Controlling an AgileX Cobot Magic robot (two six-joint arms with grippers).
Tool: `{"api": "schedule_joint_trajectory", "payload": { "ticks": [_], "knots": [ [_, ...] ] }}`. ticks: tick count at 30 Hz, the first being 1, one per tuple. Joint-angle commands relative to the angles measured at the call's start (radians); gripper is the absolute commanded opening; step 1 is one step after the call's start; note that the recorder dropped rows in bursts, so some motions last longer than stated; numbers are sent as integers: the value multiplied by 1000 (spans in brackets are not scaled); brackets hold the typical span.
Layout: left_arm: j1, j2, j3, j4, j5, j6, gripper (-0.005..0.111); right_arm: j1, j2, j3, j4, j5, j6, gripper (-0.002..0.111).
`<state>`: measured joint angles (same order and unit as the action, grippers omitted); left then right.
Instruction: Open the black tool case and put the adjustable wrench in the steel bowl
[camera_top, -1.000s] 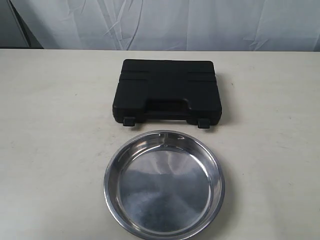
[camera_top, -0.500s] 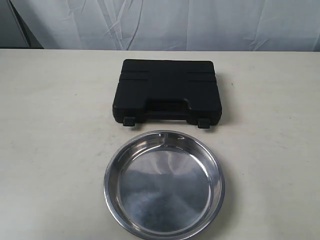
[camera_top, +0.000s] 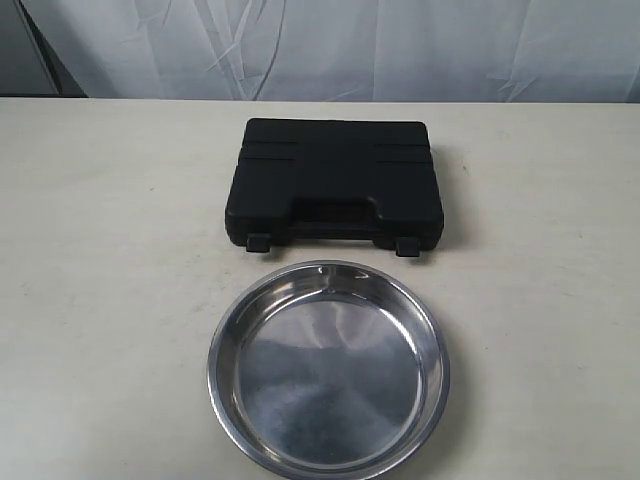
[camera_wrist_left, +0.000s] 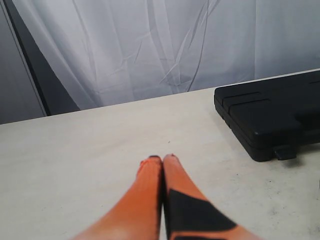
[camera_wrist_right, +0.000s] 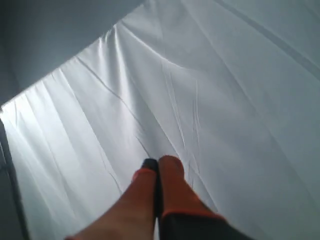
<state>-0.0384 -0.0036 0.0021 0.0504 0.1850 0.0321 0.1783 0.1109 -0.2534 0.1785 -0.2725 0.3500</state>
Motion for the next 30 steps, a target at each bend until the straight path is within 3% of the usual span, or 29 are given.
{"api": "schedule_joint_trajectory", "payload": {
  "ticks": [1, 6, 13, 17, 23, 30],
  "knots": [
    [-4, 4, -2, -3, -6, -2, 0, 3, 331, -202, -214, 191, -8, 0],
    [-4, 4, -2, -3, -6, -2, 0, 31, 874, -532, -422, 560, -90, 0],
    [-4, 4, -2, -3, -6, -2, 0, 180, 1560, -1115, -195, 1174, -684, 0],
    [-4, 4, -2, -3, -6, -2, 0, 259, 1792, -1315, -116, 1238, -828, 10],
    [-4, 4, -2, -3, -3, -2, 0, 345, 1979, -1450, -116, 1229, -863, 46],
    [-4, 4, -2, -3, -3, -2, 0, 399, 2076, -1455, -116, 1219, -986, 47]
  ]
}}
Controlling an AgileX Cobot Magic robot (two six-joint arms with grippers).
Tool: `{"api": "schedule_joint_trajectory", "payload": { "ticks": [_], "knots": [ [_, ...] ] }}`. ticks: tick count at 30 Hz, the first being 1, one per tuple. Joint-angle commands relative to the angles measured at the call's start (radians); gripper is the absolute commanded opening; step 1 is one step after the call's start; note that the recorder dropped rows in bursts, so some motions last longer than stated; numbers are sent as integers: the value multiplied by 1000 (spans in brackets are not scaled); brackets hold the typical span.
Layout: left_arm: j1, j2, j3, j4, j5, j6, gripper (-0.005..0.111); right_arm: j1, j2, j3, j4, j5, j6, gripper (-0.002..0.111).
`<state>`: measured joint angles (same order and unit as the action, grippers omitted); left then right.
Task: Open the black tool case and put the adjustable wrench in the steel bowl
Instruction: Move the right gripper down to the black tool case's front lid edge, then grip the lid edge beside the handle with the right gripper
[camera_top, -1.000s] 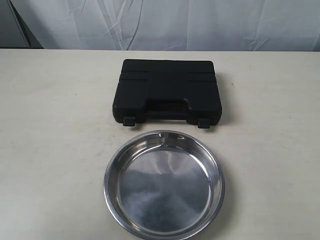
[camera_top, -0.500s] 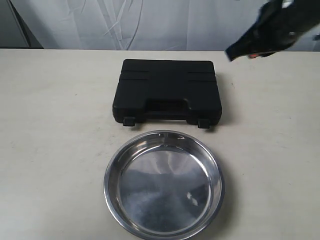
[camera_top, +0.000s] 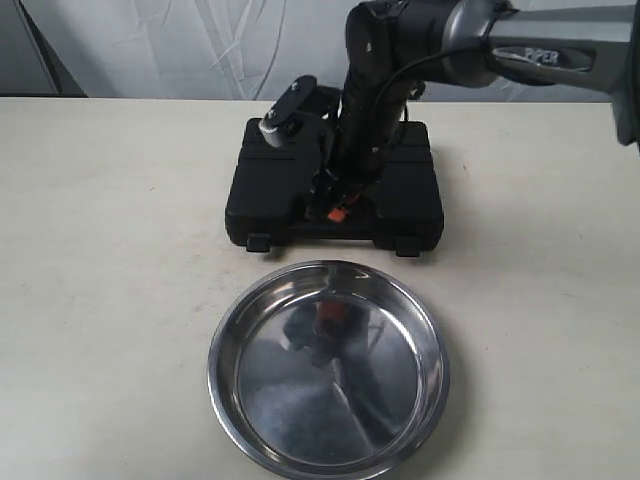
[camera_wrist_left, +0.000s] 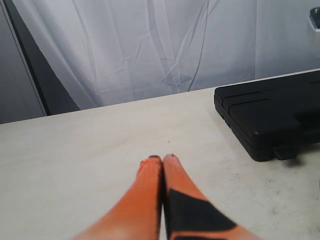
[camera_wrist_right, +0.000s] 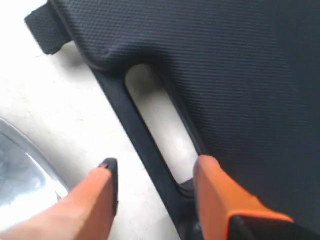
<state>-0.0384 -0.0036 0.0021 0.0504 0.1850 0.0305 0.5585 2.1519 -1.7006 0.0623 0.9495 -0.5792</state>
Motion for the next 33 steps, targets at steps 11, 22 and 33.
{"api": "schedule_joint_trajectory", "payload": {
  "ticks": [11, 22, 33],
  "knots": [
    [-4, 4, -2, -3, -3, -1, 0, 22, 108, -8, -6, -56, -56, 47],
    [-4, 4, -2, -3, -3, -1, 0, 22, 105, -8, -6, -64, -56, 0],
    [-4, 4, -2, -3, -6, -1, 0, 22, 64, -8, 88, -15, -54, 0]
  ]
}}
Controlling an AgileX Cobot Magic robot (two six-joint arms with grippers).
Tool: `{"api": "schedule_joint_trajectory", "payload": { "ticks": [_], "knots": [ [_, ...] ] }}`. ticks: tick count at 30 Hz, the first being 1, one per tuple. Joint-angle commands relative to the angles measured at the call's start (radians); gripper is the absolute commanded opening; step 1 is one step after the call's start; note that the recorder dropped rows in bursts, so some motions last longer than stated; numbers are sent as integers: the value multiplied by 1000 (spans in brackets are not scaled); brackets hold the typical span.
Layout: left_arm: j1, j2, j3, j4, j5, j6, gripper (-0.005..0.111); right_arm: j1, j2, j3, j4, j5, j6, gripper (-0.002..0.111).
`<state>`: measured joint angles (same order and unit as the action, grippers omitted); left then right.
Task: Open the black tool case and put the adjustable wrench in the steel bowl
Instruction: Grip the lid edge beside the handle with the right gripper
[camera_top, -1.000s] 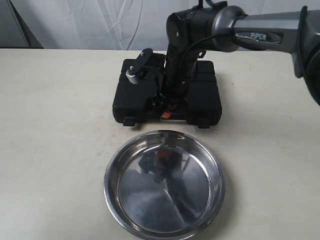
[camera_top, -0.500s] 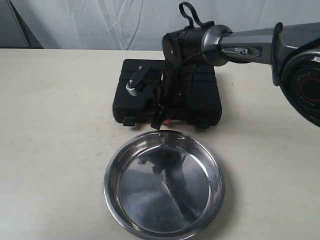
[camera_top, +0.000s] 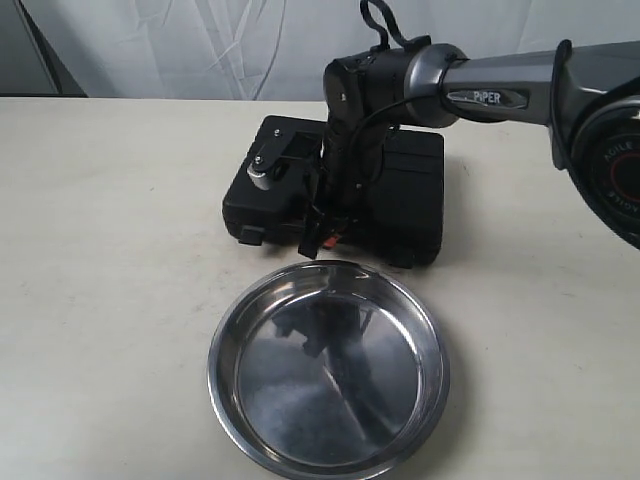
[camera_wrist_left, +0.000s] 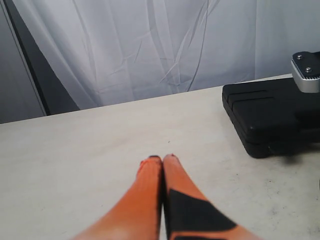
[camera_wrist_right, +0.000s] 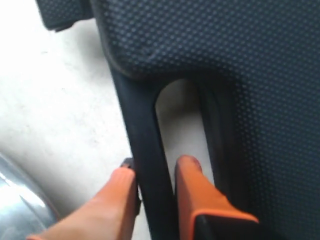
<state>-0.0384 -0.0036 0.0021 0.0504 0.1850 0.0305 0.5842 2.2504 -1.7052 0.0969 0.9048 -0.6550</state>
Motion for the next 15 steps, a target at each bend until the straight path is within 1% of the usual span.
{"api": "schedule_joint_trajectory", "payload": {
  "ticks": [1, 15],
  "knots": [
    [-4, 4, -2, -3, -6, -1, 0, -4, -34, -3, 58, 35, 22, 1],
    [-4, 4, -2, -3, -6, -1, 0, -4, -57, -3, 62, 63, 22, 0]
  ]
}}
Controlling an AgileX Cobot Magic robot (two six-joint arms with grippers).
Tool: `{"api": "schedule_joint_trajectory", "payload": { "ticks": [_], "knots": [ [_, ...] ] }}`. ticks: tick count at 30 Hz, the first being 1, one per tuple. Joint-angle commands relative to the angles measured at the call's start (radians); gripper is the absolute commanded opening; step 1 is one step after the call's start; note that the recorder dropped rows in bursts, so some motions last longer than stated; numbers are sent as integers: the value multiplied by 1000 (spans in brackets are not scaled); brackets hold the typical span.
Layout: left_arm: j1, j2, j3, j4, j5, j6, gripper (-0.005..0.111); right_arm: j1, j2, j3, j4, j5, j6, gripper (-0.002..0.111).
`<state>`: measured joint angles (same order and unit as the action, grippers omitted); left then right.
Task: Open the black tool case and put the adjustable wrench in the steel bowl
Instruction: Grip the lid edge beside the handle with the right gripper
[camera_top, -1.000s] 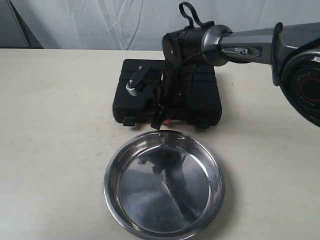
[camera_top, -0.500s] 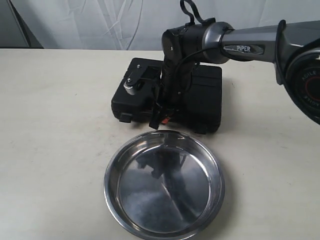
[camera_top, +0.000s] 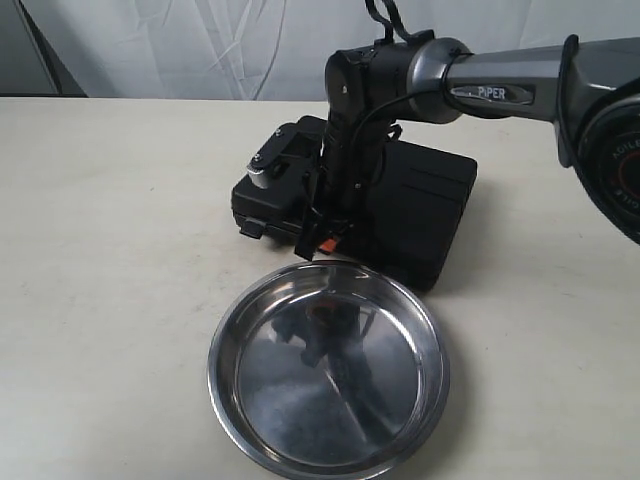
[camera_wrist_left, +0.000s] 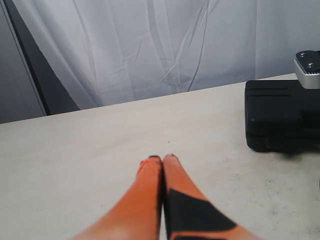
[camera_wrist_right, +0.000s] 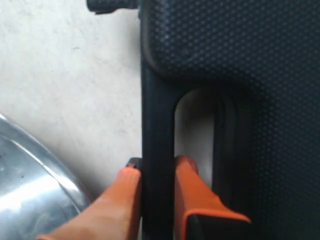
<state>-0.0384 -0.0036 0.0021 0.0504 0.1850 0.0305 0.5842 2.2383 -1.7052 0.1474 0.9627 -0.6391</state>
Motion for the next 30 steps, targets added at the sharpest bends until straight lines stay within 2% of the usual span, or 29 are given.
{"api": "schedule_joint_trajectory", "payload": {
  "ticks": [1, 19, 26, 30],
  "knots": [
    [-4, 4, -2, -3, -6, -1, 0, -4, -53, -3, 12, 1, 6, 0],
    [-4, 4, -2, -3, -4, -1, 0, -4, -61, -3, 132, -1, 38, 0],
    [-4, 4, -2, -3, -4, -1, 0, -4, -45, -3, -2, -16, 38, 0],
    [-4, 4, -2, -3, -4, -1, 0, -4, -45, -3, -6, -53, 96, 0]
  ]
}}
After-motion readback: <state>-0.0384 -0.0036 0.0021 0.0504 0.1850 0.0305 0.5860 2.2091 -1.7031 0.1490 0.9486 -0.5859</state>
